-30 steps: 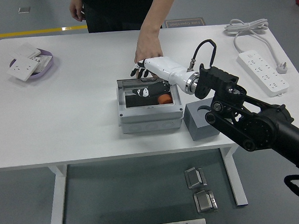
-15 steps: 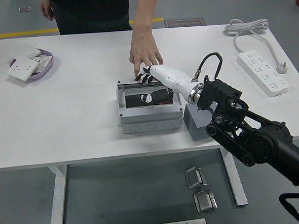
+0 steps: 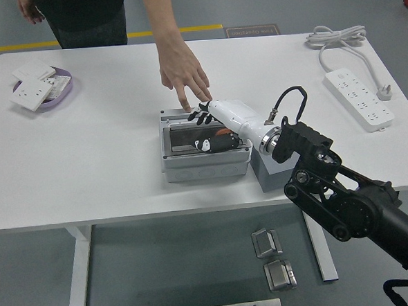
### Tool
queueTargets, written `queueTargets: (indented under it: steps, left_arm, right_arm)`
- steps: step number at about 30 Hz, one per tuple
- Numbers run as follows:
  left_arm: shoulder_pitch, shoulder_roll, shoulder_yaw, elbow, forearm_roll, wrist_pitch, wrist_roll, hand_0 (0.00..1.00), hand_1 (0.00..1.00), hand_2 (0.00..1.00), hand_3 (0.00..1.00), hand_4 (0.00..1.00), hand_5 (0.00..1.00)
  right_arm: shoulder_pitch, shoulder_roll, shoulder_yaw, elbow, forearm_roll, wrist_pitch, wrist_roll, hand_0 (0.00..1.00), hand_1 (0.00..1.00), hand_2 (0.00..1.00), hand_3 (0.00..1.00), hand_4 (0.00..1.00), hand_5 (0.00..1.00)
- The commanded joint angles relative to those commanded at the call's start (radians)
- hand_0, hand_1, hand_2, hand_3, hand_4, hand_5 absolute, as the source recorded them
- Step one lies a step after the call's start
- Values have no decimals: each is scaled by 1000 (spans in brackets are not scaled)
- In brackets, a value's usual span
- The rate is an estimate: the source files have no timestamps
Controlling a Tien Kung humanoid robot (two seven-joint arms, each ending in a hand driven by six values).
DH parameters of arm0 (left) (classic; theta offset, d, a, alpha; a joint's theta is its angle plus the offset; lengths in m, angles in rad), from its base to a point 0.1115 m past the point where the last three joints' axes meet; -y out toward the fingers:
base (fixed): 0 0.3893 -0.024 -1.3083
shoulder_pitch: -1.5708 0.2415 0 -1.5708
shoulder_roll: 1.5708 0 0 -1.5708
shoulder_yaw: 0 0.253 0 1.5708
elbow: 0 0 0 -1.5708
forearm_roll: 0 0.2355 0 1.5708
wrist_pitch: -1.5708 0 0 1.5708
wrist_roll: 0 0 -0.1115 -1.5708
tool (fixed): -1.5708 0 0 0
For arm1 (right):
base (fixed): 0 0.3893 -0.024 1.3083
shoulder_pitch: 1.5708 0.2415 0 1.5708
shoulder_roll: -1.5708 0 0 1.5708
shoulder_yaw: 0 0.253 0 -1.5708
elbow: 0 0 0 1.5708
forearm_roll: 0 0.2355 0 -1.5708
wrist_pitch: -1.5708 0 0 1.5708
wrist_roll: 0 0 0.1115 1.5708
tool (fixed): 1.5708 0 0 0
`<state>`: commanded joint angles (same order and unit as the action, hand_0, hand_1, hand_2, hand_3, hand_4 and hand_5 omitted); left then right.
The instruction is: Pick up the cylinder from the cube,place it in the box,flap close box
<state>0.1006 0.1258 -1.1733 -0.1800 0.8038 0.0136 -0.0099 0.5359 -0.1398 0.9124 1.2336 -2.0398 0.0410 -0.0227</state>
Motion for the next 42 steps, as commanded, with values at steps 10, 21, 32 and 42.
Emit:
queueTargets:
  steps: [10, 21, 32, 42]
  left_arm:
    - [-1, 2, 0, 0, 1, 2, 4, 612, 639, 629, 658, 691, 220]
    - [8, 3, 6, 0, -16, 4, 16, 612, 639, 629, 658, 692, 221]
    - [19, 4, -14, 0, -12, 5, 21, 611, 640, 630, 659, 693, 220]
    - [20, -1, -33, 0, -6, 4, 23, 611, 639, 630, 659, 694, 220]
  right_arm:
    - [-38, -42, 124, 42, 26, -20, 12, 596, 602, 641, 729, 759, 435]
    - [-158, -98, 306, 65, 339, -58, 179, 582, 601, 631, 719, 761, 436]
    - [-237, -76, 381, 40, 636, -46, 248, 610, 601, 633, 696, 770, 413]
    - [-251, -63, 384, 35, 794, -32, 252, 616, 623, 628, 688, 837, 390]
